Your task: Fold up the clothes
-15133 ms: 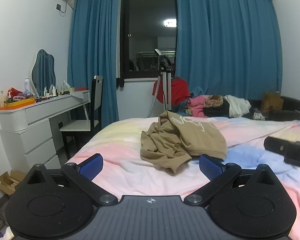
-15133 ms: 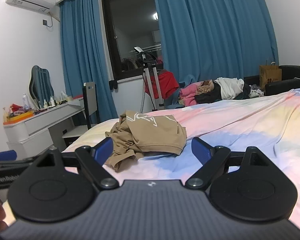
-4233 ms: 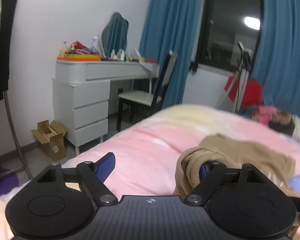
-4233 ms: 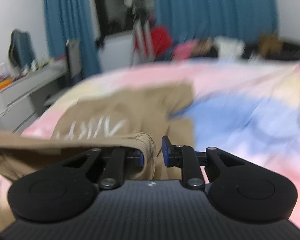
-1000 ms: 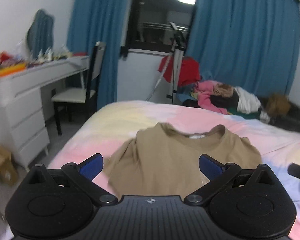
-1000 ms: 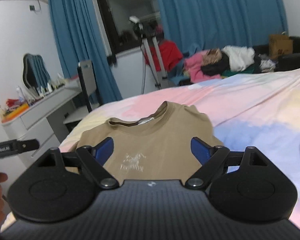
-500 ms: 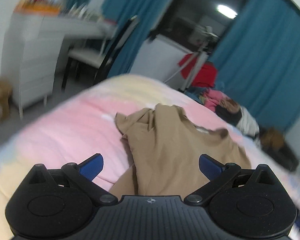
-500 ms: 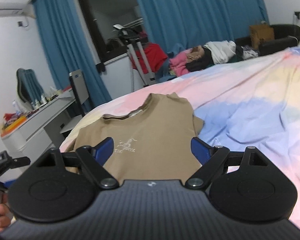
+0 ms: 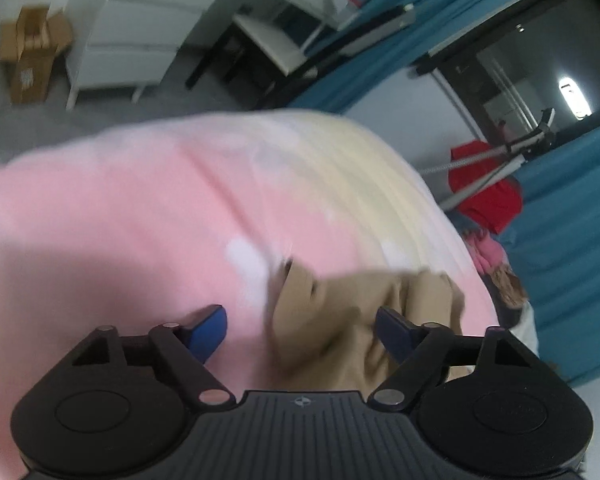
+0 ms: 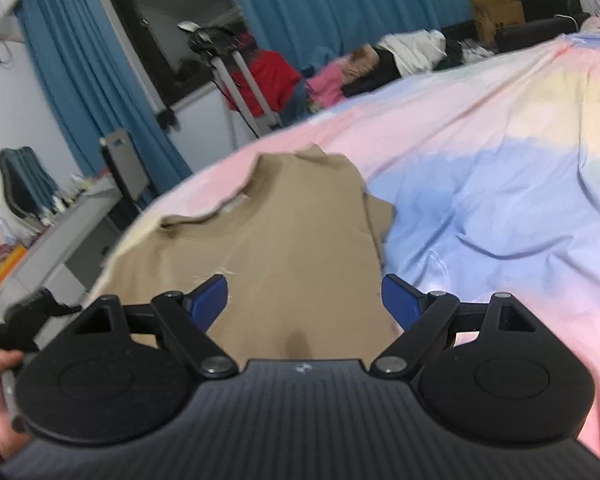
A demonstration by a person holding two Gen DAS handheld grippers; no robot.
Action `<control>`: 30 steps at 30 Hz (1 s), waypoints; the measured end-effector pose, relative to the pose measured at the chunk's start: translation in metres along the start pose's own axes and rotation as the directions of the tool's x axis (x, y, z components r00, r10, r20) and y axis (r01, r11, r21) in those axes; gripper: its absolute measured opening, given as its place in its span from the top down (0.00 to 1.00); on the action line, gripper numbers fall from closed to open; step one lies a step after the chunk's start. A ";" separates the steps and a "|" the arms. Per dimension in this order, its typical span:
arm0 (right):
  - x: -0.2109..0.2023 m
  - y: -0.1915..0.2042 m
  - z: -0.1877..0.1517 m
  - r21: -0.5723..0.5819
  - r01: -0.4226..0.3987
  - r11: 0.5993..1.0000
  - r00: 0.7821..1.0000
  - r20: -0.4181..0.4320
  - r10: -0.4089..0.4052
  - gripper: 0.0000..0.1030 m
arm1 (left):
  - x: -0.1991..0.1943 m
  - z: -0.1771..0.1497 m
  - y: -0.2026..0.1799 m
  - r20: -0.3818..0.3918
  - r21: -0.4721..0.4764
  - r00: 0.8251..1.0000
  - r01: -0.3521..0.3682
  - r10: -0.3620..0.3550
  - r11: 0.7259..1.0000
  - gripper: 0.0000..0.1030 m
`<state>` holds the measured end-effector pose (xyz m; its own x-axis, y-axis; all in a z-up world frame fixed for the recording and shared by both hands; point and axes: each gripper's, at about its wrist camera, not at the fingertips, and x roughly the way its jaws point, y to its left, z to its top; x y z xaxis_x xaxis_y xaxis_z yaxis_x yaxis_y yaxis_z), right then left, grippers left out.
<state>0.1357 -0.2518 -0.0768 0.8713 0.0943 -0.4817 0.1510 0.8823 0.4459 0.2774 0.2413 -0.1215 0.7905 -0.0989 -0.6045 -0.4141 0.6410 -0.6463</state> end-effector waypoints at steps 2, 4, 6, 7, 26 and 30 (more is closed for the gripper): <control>0.013 -0.004 -0.001 0.027 0.001 1.000 1.000 -0.028 0.000 0.17 | 0.010 0.004 -0.004 -0.008 0.026 1.000 -0.005 0.005 1.000 0.53; 0.022 -0.007 -0.001 0.045 -0.003 0.999 0.999 -0.047 0.005 0.17 | 0.019 0.007 -0.012 -0.033 0.087 0.999 -0.026 0.029 0.996 0.70; 0.025 -0.008 -0.001 0.041 0.001 0.999 0.999 -0.053 0.001 0.17 | 0.025 0.009 -0.020 -0.049 0.155 0.997 -0.048 0.056 0.987 0.90; 0.026 -0.008 -0.001 0.042 0.002 0.999 0.998 -0.056 0.000 0.17 | 0.025 0.011 -0.025 -0.040 0.194 0.997 -0.058 0.067 0.979 0.91; 0.033 -0.007 -0.005 0.023 0.046 0.999 0.997 -0.058 -0.044 0.17 | 0.044 0.081 -0.097 0.260 0.458 0.925 -0.372 0.279 0.807 0.70; 0.035 -0.008 -0.007 0.031 0.035 0.999 0.997 -0.068 -0.033 0.17 | 0.018 0.072 -0.066 0.210 0.362 0.954 -0.279 0.214 0.889 0.49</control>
